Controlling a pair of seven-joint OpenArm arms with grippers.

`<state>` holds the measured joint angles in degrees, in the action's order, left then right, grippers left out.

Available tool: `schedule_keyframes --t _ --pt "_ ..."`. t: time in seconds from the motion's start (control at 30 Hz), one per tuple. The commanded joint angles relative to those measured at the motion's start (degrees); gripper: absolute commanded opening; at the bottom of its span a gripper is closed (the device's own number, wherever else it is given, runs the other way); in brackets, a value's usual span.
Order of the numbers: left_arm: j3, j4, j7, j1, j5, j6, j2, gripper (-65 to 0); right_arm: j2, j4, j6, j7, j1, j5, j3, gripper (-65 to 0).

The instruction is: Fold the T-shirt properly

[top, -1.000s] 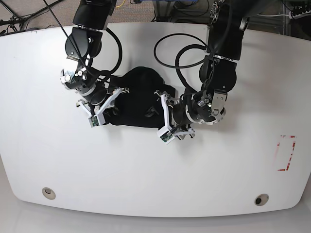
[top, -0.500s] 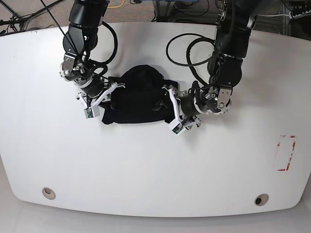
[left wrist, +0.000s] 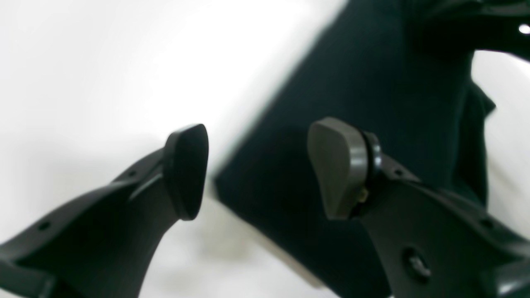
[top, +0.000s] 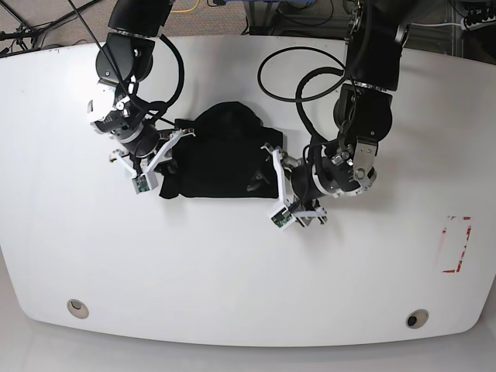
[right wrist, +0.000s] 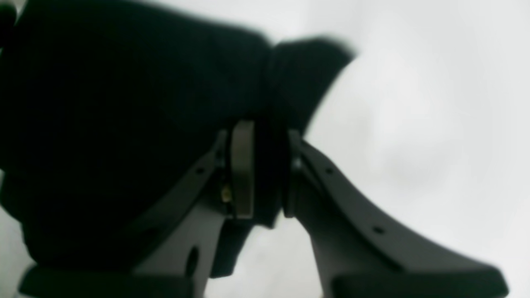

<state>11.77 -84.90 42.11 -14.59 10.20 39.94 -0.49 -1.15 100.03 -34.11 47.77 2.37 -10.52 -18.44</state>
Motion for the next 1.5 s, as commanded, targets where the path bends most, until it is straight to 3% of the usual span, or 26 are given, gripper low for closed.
schedule_keyframes --t 0.0,0.23,0.57,0.77,1.1,1.27,1.47 --pt "0.0 -4.7 -0.4 -1.3 0.8 0.1 1.4 -27.1 0.7 6.8 -0.1 2.6 -1.1 -0.9 0.0 -54.9" --pt "-0.1 -6.1 -0.6 -3.2 0.5 0.1 1.5 -27.1 1.9 12.5 -0.1 9.7 1.3 -0.9 0.1 -55.0" --pt "-0.1 6.3 -1.0 -5.8 0.6 0.1 1.3 -27.1 6.1 12.2 -0.1 8.7 7.7 -0.4 0.3 -55.0" --pt "-0.1 12.2 -5.8 -5.9 0.6 0.1 1.3 -27.1 6.4 7.7 0.0 5.2 8.6 -0.4 0.4 -54.9" --pt "-0.1 12.5 -4.3 -2.8 0.7 0.1 1.2 -27.1 3.1 -6.4 0.0 -1.4 4.4 -0.2 0.3 -55.0" --pt "-0.2 5.5 0.3 0.7 0.7 0.1 -0.3 -27.1 0.8 -11.7 0.0 -1.9 0.0 -0.2 0.4 -55.0" --pt "-0.2 -3.1 1.8 6.9 0.7 0.1 -0.8 -27.1 -0.1 -14.7 0.0 -1.7 -5.1 -0.2 0.5 -54.9"
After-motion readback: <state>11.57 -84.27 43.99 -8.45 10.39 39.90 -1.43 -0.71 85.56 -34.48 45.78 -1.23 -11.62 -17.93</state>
